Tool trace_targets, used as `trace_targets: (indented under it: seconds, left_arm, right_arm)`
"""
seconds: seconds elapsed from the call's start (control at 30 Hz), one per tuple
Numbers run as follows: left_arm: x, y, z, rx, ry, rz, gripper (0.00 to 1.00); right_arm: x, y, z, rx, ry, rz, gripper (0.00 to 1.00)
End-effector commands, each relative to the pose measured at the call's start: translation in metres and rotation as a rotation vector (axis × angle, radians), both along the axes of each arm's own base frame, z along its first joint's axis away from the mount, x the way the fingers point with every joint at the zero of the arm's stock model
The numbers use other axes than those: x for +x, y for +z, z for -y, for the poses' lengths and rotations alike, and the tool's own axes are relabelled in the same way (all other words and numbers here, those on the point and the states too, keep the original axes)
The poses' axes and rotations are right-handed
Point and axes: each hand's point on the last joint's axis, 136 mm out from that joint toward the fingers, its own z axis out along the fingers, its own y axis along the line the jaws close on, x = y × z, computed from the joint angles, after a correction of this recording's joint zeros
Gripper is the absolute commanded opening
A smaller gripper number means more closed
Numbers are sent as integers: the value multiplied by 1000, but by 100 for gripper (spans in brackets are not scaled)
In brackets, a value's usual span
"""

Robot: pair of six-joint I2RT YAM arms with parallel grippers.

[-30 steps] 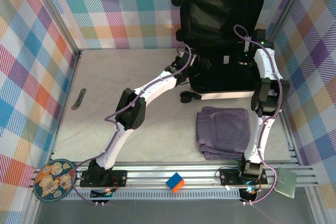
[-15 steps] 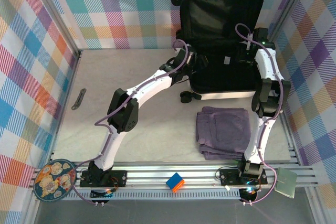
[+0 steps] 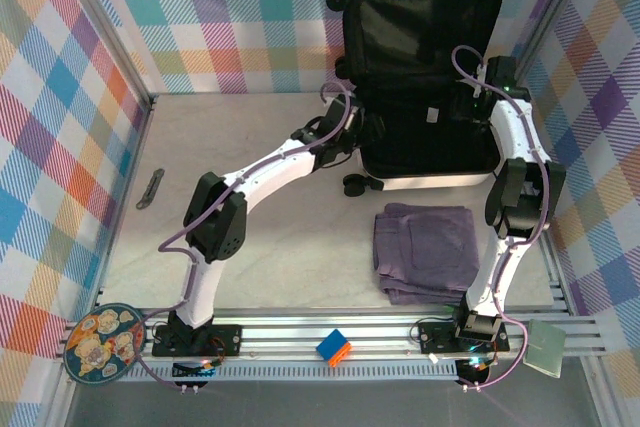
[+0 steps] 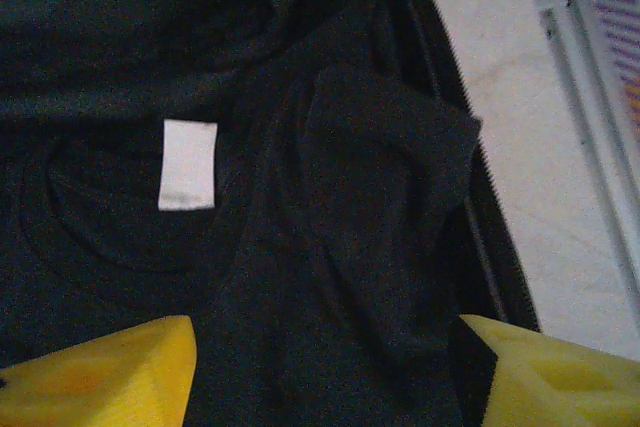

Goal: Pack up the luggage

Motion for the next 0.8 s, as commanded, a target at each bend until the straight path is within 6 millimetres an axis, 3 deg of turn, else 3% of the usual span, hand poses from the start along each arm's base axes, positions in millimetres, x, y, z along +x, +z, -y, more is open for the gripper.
trace_targets:
  seconds: [0.0, 0.4, 0.77]
  left_arm:
    - [-14, 24, -7, 1, -15, 59, 62]
    - [-55, -12, -18, 65, -58, -8, 61]
    - [-60, -10, -22, 85, -53, -4, 60]
  right_arm:
    - [12, -5, -8, 66, 16, 28, 66]
    - [34, -57, -12, 108, 11, -61, 66]
    - [44, -90, -22, 153, 43, -133, 67]
